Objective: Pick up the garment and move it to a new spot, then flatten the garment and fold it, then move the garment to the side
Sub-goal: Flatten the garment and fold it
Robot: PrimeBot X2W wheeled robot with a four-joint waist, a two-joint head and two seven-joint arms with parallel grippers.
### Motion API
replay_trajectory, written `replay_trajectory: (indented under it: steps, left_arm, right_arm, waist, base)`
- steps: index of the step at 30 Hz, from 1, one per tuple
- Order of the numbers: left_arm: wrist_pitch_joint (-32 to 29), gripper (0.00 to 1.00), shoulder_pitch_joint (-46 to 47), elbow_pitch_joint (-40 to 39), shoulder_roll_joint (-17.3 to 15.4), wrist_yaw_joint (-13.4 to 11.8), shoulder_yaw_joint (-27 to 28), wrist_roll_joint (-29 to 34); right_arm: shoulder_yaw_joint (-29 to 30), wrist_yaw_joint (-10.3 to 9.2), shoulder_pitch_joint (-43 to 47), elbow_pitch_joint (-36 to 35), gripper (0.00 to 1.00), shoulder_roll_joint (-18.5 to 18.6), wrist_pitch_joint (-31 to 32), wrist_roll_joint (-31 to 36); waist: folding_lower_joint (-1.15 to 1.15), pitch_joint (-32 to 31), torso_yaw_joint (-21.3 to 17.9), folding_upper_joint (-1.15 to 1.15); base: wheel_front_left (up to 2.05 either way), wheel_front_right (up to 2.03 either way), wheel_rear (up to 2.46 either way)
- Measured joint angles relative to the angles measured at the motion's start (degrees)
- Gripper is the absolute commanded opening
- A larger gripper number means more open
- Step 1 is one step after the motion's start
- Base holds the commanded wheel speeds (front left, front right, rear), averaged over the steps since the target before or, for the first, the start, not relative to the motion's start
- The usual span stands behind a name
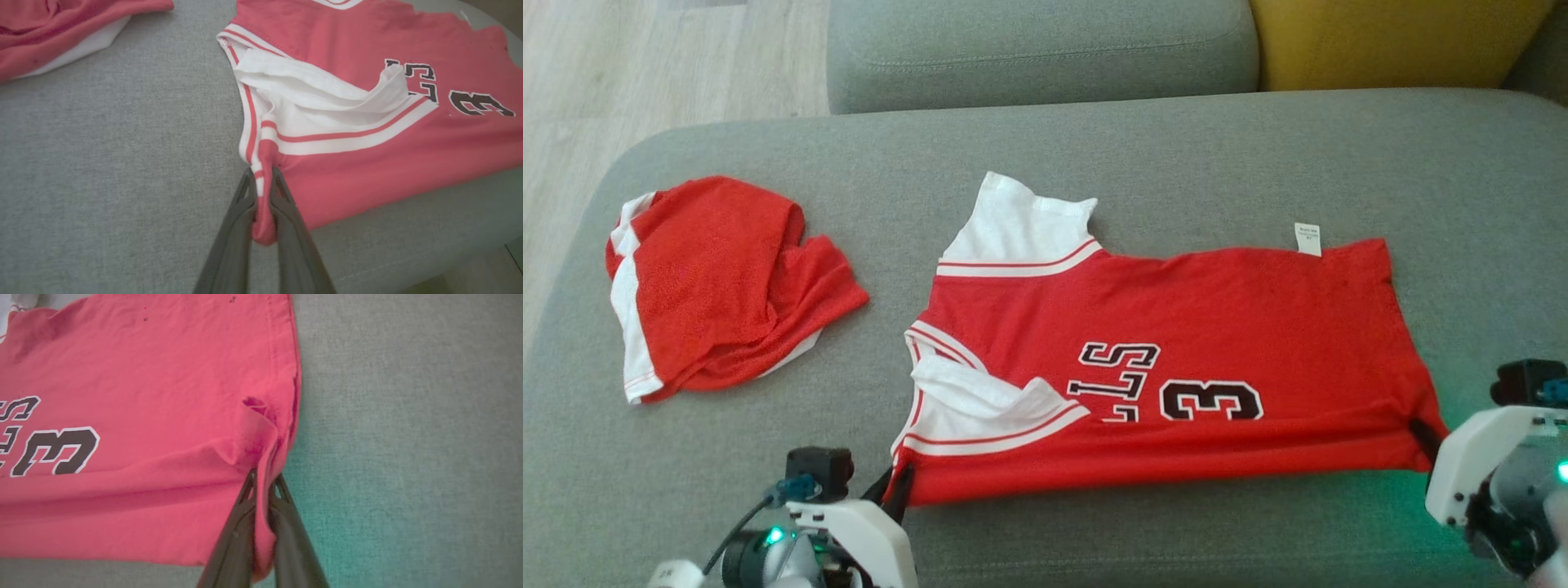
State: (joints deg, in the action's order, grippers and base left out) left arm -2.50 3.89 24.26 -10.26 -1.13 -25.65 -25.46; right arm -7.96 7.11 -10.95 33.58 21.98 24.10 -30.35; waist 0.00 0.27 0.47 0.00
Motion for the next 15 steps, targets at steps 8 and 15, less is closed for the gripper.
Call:
replay_trajectory:
  steps: [8,15]
  left_arm:
    - [-1.94,1.0,-1.18,-2.49,-1.18,-1.77,-0.05,-0.08]
    - [4.12,1.0,-0.91,-6.56,-1.09,-4.31,3.81,-1.51]
  right_arm:
    - [3.5,0.0,2.41,-4.63,1.0,-0.82,1.13,-0.16]
    - [7.55,0.0,2.55,-9.91,1.0,-2.82,-4.75,3.49]
  waist:
    - [0.0,-0.56,-0.88,0.0]
    - [0.0,-0.69,-1.35,0.0]
  base:
    - [0.0,0.0,0.0]
    - [0.0,0.0,0.0]
